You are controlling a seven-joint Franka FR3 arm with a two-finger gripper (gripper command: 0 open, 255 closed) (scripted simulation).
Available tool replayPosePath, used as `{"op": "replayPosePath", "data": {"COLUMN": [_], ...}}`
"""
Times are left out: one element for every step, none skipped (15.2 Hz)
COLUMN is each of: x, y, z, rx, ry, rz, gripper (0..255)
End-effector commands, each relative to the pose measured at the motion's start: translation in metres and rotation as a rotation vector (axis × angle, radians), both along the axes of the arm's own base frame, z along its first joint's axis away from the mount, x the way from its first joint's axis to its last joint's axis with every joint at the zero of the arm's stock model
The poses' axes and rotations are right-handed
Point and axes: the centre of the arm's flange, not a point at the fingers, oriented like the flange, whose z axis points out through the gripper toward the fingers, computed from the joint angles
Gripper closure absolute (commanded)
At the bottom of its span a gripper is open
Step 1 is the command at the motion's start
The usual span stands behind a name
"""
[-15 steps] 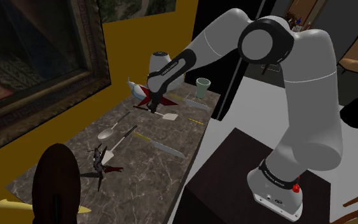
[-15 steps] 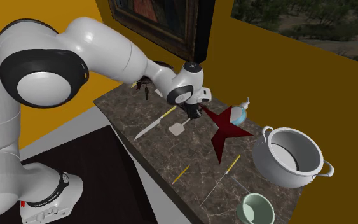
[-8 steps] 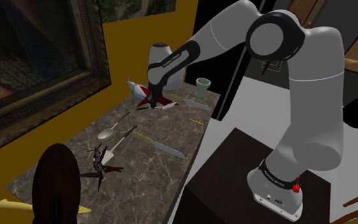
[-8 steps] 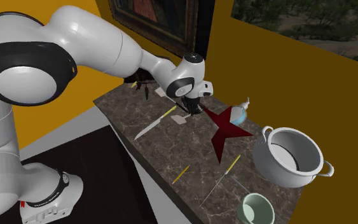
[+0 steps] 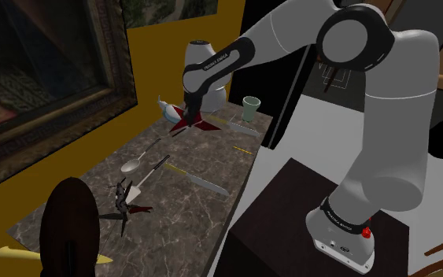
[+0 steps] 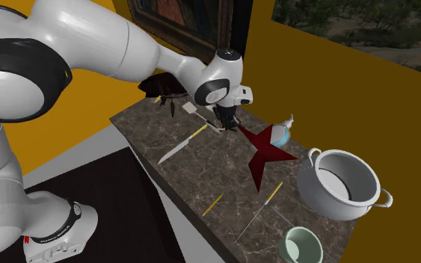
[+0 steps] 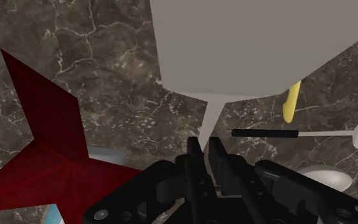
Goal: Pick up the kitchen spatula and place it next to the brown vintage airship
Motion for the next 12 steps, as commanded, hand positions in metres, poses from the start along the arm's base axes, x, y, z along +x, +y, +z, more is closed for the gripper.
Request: {"op": "replayPosePath", "data": {"x": [-0.001,-0.001,-0.001,-0.001,-0.001,-0.001,-0.001,-0.001,-0.001,-0.001,-0.001,-0.001], "y": [-0.001,-0.001,-0.001,-0.001,-0.001,-0.001,-0.001,-0.001,-0.001,-0.001,-0.001,-0.001], "z": [0.011,0.016,0.021,0.026,0.032,0.037,0.042,0.048,0.053,0.058,0.063,0.069], "rx": [0.000,0.000,0.000,0.000,0.000,0.000,0.000,0.000,0.000,0.000,0.000,0.000], "ry": [0.000,0.000,0.000,0.000,0.000,0.000,0.000,0.000,0.000,0.000,0.000,0.000], "rz": [0.000,0.000,0.000,0.000,0.000,0.000,0.000,0.000,0.000,0.000,0.000,0.000], "gripper": [255,255,255,255,255,255,255,255,255,255,255,255]}}
